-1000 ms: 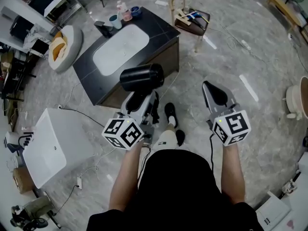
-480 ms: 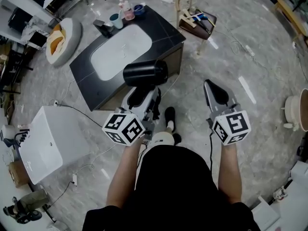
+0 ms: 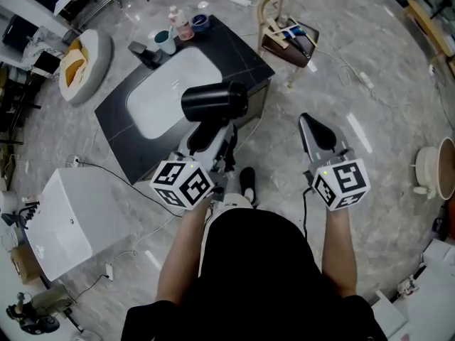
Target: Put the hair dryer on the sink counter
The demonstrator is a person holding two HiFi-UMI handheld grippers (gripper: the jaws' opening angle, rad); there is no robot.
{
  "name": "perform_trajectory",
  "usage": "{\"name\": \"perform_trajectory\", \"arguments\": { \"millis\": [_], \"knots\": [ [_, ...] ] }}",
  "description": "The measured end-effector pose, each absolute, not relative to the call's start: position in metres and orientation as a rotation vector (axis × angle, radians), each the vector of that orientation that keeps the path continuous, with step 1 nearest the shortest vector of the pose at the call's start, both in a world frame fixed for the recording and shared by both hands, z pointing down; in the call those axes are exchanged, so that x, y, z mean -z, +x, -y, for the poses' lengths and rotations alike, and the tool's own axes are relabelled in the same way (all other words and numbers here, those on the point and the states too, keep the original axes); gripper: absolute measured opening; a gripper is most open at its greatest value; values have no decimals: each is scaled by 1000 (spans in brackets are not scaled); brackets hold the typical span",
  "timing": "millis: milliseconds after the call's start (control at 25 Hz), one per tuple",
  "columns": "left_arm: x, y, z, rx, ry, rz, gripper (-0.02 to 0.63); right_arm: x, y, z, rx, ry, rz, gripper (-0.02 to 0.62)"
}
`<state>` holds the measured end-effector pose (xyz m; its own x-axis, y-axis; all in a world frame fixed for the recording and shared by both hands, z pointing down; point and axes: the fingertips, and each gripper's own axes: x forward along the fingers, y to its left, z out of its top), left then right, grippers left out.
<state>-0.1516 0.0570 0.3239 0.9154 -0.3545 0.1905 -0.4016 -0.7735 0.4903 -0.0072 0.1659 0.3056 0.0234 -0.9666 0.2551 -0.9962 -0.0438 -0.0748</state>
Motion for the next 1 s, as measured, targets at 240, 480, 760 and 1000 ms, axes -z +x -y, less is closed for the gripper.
{"name": "perform_trajectory", "arguments": {
  "millis": [240, 480, 760, 1000],
  "knots": [
    [-327, -144, -18, -106, 2522, 544, 192, -305, 2, -123, -343, 2133, 2079, 11],
    [-332, -143, 9, -108, 2500, 557, 192, -309, 2, -94, -360, 2126, 2106, 11],
    [-339, -144, 37, -117, 2468, 595, 192, -314, 1, -57, -381, 2062, 2143, 11],
    [-346, -137, 64, -103, 2428, 666, 192, -318, 17, -17, -384, 1989, 2204, 11]
  ]
}}
